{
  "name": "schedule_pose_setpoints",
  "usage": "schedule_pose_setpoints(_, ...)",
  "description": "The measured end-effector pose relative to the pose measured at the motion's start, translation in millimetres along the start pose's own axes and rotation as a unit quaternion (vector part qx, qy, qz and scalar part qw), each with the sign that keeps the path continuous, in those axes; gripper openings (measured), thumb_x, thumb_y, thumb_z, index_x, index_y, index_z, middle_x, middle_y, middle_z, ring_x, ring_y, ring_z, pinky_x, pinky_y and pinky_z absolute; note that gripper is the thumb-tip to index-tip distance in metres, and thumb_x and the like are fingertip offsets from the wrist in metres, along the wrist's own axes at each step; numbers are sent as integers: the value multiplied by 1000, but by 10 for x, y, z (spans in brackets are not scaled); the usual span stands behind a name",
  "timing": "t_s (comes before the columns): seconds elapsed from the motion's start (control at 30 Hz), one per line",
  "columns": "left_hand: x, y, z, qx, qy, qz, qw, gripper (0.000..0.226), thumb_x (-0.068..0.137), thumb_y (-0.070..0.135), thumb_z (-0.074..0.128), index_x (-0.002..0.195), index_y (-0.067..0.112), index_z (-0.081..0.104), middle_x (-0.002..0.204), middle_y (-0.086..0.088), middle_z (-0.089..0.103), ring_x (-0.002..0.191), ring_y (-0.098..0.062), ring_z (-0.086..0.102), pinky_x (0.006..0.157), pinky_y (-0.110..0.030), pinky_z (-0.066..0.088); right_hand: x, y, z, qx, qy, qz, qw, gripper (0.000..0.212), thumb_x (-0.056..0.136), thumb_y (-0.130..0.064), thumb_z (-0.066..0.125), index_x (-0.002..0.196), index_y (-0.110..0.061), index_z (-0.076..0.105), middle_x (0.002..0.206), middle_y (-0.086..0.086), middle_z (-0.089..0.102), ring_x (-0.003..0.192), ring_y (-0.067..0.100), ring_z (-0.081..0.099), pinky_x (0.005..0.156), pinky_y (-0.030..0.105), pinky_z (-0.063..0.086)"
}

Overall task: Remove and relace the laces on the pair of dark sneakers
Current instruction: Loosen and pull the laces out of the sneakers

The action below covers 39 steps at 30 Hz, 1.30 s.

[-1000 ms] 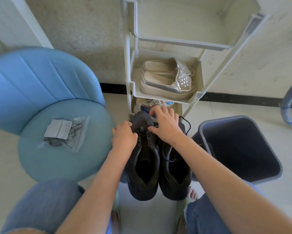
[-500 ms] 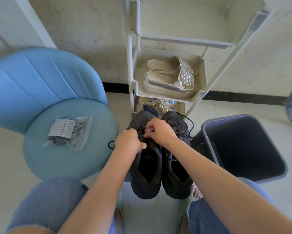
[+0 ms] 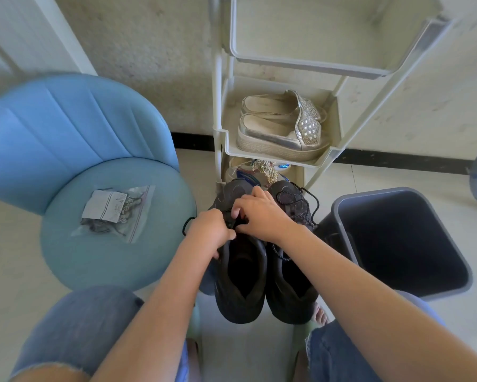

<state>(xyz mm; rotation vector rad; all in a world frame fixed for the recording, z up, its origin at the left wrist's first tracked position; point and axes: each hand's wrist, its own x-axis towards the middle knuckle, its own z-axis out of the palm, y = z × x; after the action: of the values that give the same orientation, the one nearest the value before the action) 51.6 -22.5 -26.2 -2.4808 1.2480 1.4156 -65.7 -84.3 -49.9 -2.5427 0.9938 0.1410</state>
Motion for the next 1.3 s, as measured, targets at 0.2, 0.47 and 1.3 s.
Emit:
schedule_pose_setpoints(0.2,-9,-25,-37,-25,-22,-5,999,27,91,17,56,111,-1,58,95,-21,69,59,-29,66,72,-34,56,71,-71,28,-64,-10,9,998,27,84,-35,68,102,-15,66,109,6,61,112,25,44,95,32,32)
schedule_pose_setpoints(0.47,-17,-31,-32,-47,-24,-28,998,28,94,11,49,117,-3,53,100,-22,67,70,-32,69,73,-34,54,-27,22,-51,48,119,141,982,15,88,-22,56,86,-10,65,98,5,59,100,22,50,86,38,47)
schedule_pose_setpoints(1.3,20,-77,-76,-22,-45,-13,999,29,94,12,48,115,-7,55,104,-30,65,43,-22,58,47,-26,44,23,65,-98,17,180,186,966,18,97,-22,52,109,-11,58,107,3,55,100,20,51,80,30,39)
